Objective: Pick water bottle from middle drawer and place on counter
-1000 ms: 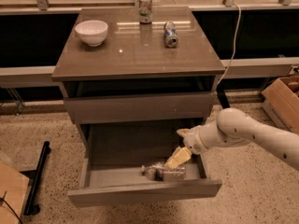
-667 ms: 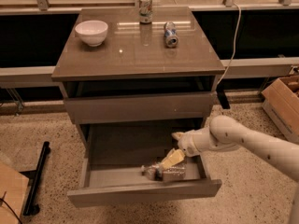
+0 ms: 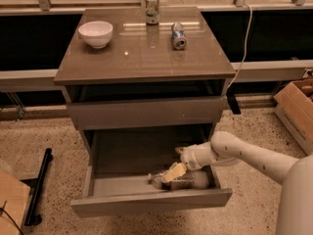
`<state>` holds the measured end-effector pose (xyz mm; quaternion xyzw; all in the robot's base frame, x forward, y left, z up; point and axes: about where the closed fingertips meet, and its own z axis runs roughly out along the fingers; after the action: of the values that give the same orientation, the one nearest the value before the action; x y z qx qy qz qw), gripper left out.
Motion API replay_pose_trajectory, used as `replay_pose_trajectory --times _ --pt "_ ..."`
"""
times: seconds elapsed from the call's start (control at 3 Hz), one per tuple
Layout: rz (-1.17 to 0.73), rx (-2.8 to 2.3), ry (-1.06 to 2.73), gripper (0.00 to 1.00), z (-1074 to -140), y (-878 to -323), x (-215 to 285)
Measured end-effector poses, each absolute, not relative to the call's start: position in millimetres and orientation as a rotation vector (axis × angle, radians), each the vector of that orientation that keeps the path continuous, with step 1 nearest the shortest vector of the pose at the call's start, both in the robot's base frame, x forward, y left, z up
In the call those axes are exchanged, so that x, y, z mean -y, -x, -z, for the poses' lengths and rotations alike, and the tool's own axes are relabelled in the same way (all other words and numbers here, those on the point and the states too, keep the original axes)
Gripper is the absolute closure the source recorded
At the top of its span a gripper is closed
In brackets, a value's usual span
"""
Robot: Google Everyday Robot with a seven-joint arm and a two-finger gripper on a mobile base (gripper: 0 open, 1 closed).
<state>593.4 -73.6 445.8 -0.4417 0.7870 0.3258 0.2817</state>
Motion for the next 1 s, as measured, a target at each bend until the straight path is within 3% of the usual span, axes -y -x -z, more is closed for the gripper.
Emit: replay_pose_trajectory --times 0.67,1.0 --pt "-0.82 -2.216 1.167 0.0 -389.7 -599.6 71.4" --pt "-0.759 -2.271 1.174 0.18 -376.5 -598.3 72.1"
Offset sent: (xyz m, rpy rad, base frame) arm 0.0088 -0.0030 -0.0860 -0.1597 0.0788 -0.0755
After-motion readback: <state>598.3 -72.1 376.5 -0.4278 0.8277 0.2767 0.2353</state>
